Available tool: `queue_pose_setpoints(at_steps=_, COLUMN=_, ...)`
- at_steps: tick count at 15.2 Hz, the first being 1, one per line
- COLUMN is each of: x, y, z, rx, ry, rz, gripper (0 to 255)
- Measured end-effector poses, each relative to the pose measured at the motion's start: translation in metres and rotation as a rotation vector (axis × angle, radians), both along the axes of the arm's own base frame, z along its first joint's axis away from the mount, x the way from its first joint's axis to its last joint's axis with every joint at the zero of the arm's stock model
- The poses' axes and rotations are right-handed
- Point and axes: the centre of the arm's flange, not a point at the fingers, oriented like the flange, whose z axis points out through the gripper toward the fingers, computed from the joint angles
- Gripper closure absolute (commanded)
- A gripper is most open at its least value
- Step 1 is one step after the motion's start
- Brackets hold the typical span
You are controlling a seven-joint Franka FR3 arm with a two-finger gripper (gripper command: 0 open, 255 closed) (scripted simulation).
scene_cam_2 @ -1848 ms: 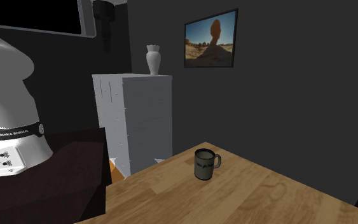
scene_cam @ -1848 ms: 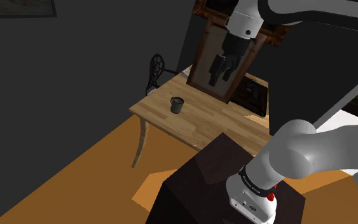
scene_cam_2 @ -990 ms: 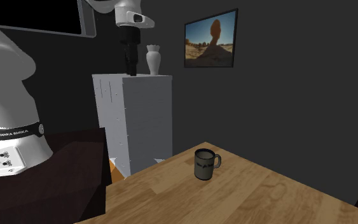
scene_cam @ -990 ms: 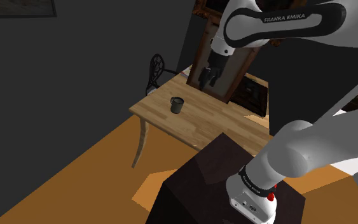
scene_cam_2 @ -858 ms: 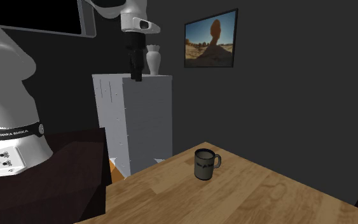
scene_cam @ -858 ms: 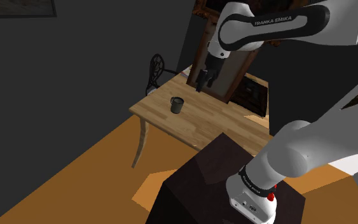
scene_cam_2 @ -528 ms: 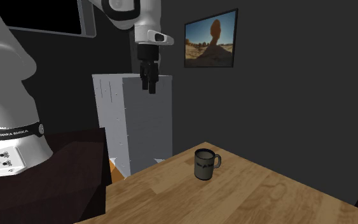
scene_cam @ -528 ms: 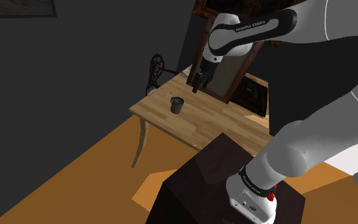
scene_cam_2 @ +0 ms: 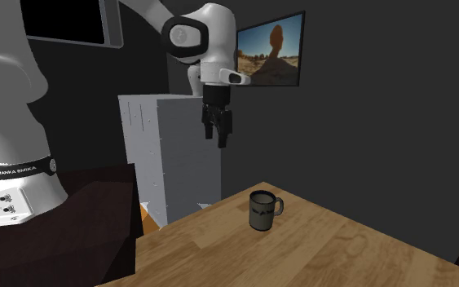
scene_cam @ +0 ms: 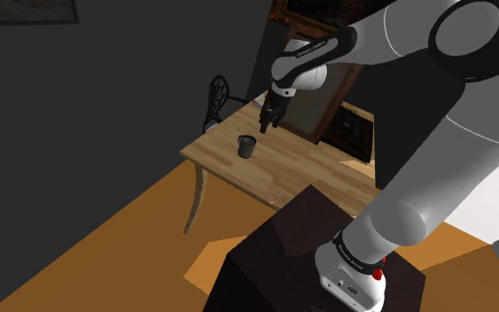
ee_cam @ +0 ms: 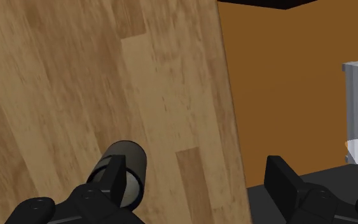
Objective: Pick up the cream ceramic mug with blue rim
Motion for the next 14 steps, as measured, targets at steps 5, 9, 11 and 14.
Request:
queue_pose_setpoints(at_steps=5, x=0.037, y=-0.031, z=-0.045, rx=0.009, ry=0.001, rz=0.017, gripper=0)
queue_pose_setpoints(at_steps=9, x=0.065, y=-0.061, z=-0.081, rx=0.016, ry=0.002, rz=0.031, gripper=0)
queue_pose_setpoints(at_steps=11, x=0.08, y=-0.071, z=-0.098, rx=0.019, ry=0.003, rz=0.038, gripper=0)
queue_pose_setpoints(at_steps=14, x=0.106, y=-0.089, z=-0.127, rx=0.026, ry=0.004, rz=0.049, gripper=0)
